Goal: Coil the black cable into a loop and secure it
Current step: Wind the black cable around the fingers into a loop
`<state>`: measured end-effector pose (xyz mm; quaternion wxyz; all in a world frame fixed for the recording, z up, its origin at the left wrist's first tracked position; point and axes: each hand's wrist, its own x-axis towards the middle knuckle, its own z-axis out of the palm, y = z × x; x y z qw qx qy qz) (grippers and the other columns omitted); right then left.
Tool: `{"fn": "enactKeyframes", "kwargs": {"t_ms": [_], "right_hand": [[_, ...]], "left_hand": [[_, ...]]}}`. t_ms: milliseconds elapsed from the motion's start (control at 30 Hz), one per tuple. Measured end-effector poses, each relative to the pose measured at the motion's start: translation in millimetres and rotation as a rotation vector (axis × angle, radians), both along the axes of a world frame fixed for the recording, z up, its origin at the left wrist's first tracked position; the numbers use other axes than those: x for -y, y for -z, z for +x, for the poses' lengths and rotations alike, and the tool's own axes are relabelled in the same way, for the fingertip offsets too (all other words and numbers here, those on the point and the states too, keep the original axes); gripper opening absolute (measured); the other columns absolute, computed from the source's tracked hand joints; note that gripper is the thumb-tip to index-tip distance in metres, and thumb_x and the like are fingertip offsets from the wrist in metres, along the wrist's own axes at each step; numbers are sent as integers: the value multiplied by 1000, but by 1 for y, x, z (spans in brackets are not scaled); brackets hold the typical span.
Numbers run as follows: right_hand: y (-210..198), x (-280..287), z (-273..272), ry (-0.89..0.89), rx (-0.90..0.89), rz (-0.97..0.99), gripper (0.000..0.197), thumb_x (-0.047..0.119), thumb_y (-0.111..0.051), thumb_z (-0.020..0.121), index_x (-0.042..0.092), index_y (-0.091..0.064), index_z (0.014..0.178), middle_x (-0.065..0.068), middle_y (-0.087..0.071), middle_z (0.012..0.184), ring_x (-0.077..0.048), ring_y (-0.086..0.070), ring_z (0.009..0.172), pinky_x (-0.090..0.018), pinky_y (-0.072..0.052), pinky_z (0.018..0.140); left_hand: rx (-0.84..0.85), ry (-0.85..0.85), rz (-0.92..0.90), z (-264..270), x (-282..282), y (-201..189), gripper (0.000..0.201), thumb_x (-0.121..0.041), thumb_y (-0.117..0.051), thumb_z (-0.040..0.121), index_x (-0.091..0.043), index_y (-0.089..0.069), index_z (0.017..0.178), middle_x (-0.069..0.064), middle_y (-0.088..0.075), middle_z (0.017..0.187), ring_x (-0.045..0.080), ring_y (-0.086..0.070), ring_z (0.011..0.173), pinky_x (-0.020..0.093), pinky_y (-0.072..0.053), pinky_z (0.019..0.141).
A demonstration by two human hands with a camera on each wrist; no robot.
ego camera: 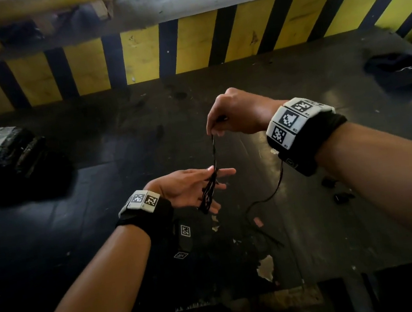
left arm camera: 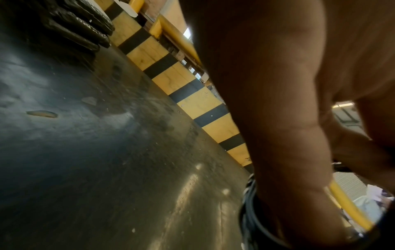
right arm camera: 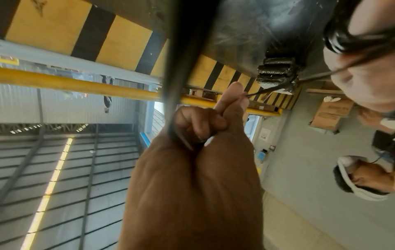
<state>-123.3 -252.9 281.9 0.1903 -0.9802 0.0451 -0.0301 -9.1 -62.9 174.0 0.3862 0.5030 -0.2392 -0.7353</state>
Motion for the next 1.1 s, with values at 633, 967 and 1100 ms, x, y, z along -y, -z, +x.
{"fn": "enactKeyframes", "kwargs": {"t_ms": [633, 967, 1100], "right_hand": [[142, -25, -38, 60, 36, 342, 13, 17, -73, 90, 13, -81, 99, -6, -79, 104, -13, -73, 94, -29, -58, 86], [159, -66, -50, -131, -33, 371, 16, 25, -70, 93, 15, -80, 102, 1, -75, 104, -9, -72, 91, -26, -58, 85], [148, -69, -57, -155, -43, 274, 20, 31, -63, 97, 21, -78, 105, 3, -77, 106, -14, -71, 96, -35, -56, 89]], "left_hand": [[-362, 40, -585, -3, 0, -73, 45, -42, -54, 98, -25, -57, 139, 29, -5, 165, 68, -12, 138, 69, -25, 111], [-185, -163, -430, 34, 30, -53, 51, -47, -40, 98, -34, -48, 146, 29, -30, 158, 60, -39, 131, 60, -47, 104], [-75, -249, -303, 45, 33, -34, 49, -50, -42, 96, -39, -52, 143, 27, -31, 157, 58, -49, 126, 57, -51, 98]]}}
